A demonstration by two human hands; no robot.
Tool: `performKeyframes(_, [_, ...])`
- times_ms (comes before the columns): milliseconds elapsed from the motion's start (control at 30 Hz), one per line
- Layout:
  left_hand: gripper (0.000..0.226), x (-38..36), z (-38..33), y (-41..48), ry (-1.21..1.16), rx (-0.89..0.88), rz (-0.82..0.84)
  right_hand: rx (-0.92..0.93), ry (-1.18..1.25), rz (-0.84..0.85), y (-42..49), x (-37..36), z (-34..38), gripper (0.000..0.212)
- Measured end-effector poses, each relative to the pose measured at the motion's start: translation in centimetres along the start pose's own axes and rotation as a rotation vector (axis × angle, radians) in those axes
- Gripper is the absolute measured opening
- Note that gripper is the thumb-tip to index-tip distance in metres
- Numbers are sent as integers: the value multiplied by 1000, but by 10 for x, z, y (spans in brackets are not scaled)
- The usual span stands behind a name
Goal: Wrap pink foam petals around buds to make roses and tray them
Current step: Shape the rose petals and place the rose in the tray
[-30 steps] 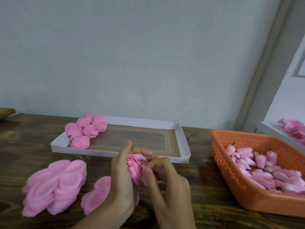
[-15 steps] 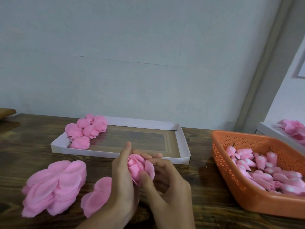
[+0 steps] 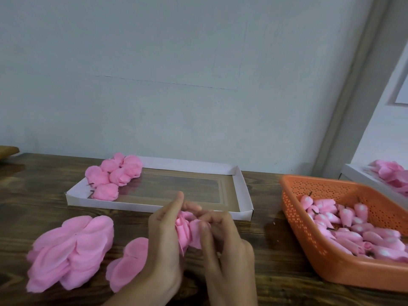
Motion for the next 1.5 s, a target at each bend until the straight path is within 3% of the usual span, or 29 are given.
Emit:
performKeyframes(233, [55,-2,2,-6,66,-57,32,-102,45,-56,-1,0,-2,8])
performKeyframes(300, [57,-4,-2,-9,102,-102,36,-95,69,-58,-2,0,-3,12])
performKeyframes(433, [80,-7,-1,-9,60,29,83,-68,70,-82,-2,-1,-6,23])
performKeyframes(567, [88,-7,-3,-13,89,-27,78,-132,116,-106,2,3,-10,33])
performKeyframes(733, [82,-6,-5,-14,81,-10,141,-238,201,-113,6,7,-9,27])
performKeyframes(933, [61,-8,-4,-13,48,-70,96,-340,381,-84,17,11,-10,27])
performKeyframes(1067, [78,-8,-5,-12,18,17,136,-415,519,-54,18,9,-9,37])
performKeyframes(1200, [88,-6,-7,-7,64,-73,99,-434,608,-20,16,8,-6,38])
performKeyframes(1367, [58,-2,-8,-7,73,-94,56,-371,596,35,14,6,-4,29])
performKeyframes(1500, [53,-6,-9,-5,23,-40,70,-326,554,42,11,3,-2,27])
Point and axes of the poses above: each hand's wrist, its own y-axis towards the middle knuckle, its own x-axis out of the back of the hand, z = x × y, the point moved 3 cm from there along y, towards the middle knuckle, and after that the axes turned 9 degrees about -z, right-handed, at the moved point
